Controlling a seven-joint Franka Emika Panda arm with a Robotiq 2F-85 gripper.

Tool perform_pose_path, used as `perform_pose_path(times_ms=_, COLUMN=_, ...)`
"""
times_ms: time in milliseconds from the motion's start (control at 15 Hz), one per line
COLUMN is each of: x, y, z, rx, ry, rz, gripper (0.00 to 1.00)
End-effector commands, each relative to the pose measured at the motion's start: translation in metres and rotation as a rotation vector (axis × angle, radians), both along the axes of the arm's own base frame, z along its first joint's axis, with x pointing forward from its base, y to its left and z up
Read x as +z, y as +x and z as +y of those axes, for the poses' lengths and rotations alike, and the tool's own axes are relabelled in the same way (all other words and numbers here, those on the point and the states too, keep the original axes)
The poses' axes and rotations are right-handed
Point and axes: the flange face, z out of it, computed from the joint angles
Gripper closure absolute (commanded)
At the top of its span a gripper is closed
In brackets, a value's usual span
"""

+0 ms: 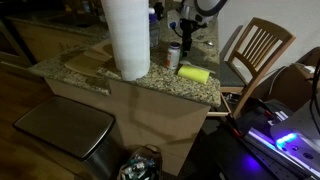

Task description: Move the green lid backwards

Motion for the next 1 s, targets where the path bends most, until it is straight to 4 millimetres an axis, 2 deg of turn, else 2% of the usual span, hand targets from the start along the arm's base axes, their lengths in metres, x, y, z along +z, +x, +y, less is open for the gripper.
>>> perform_pose_path(times_ms=0, x=-0.017, y=0.037, z=-0.021, rx=-0.036, ry=0.055, rz=0.064, gripper=0.48)
perform_pose_path(times_ms=400, x=-0.017, y=0.059, z=-0.035, rx=-0.031, ry=0.118, rz=0.140, gripper=0.48)
perform_pose_path(times_ms=933, x=-0.022, y=0.080, z=-0.035, rx=-0.024, ry=0.101, rz=0.141, gripper=0.48)
